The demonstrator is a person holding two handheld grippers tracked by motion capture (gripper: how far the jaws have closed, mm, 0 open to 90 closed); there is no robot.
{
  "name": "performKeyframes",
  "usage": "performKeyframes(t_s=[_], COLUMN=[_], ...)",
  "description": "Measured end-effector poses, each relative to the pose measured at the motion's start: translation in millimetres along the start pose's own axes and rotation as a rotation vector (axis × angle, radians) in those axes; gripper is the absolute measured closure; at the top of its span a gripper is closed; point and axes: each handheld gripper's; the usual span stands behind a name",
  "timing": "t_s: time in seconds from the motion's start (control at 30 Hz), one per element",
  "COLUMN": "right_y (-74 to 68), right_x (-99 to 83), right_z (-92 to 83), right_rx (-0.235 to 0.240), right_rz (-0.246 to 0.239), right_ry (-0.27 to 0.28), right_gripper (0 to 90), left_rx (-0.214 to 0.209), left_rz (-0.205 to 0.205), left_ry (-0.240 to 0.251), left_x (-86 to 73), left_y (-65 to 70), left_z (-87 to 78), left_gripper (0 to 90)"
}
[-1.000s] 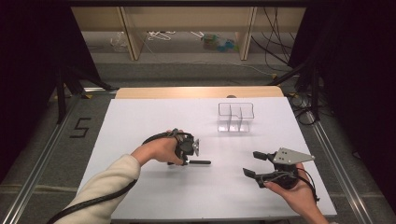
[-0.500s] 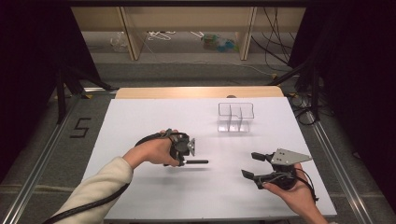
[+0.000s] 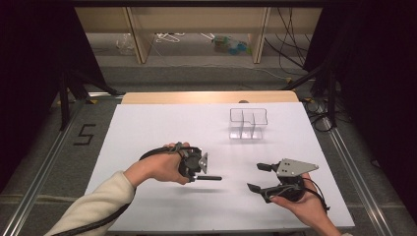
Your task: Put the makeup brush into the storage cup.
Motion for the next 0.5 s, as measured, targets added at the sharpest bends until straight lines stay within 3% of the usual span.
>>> performKeyframes(t_s=[0.2, 0.5], right_y=[-4.7, -14.2], right_x=[4.7, 10.8], right_z=[5.6, 20.6], right_rx=[0.017, 0.108], right_rz=[-0.022, -0.013], right_ry=[-0.012, -0.013], right_gripper=[25.0, 25.6], left_rx=[0.008, 0.014], left_rz=[0.023, 0.078], left_ry=[0.006, 0.017], left_x=[11.9, 35.3], left_y=[6.2, 12.4], left_z=[-5.3, -15.7], left_gripper=[76.8, 76.8])
Point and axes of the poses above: each handheld gripper's, and its own axes: z roughly forward along the jaws, x roughly out of its top, y roughly to its right, and after that the axes turned 9 degrees about z, right-handed
